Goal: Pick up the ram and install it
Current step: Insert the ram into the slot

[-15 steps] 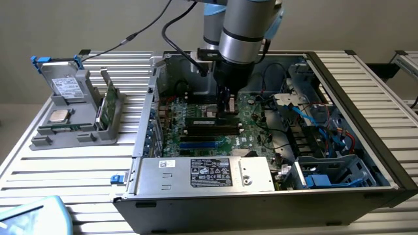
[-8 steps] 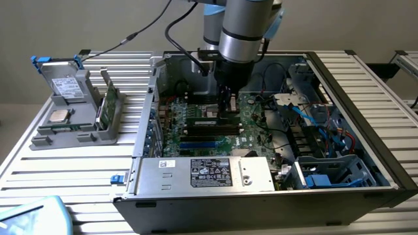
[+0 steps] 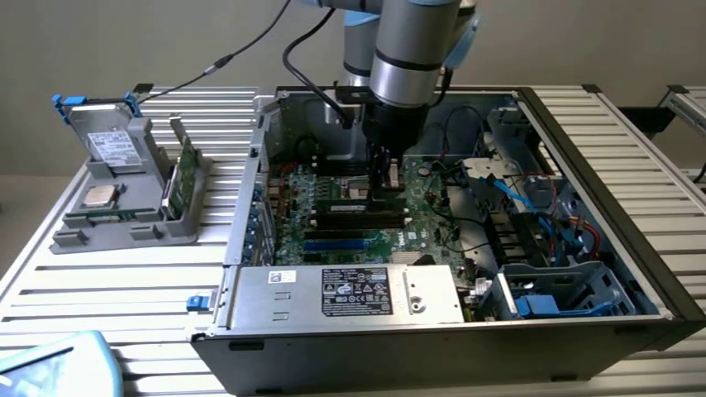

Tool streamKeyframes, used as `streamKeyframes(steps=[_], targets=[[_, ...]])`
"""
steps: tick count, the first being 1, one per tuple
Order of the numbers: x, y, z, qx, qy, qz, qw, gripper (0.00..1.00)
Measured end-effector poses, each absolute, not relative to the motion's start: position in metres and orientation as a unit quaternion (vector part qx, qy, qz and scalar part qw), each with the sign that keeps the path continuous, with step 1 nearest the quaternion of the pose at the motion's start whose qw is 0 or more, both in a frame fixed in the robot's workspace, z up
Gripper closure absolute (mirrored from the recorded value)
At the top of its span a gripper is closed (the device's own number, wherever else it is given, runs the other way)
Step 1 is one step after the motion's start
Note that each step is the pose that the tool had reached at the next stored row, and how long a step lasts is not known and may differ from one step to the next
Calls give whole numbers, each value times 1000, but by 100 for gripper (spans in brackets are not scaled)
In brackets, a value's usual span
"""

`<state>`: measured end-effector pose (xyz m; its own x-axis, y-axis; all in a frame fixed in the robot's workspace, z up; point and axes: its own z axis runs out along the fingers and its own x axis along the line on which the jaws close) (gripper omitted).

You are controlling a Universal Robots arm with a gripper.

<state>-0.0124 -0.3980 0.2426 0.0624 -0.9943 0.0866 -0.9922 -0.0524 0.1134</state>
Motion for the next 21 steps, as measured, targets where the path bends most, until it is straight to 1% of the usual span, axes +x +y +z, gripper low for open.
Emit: streamKeyframes(steps=[10,21], targets=[[-10,-395,233,725,-685,-5,73,86],[-10,-394,231,725,-685,-5,73,86]])
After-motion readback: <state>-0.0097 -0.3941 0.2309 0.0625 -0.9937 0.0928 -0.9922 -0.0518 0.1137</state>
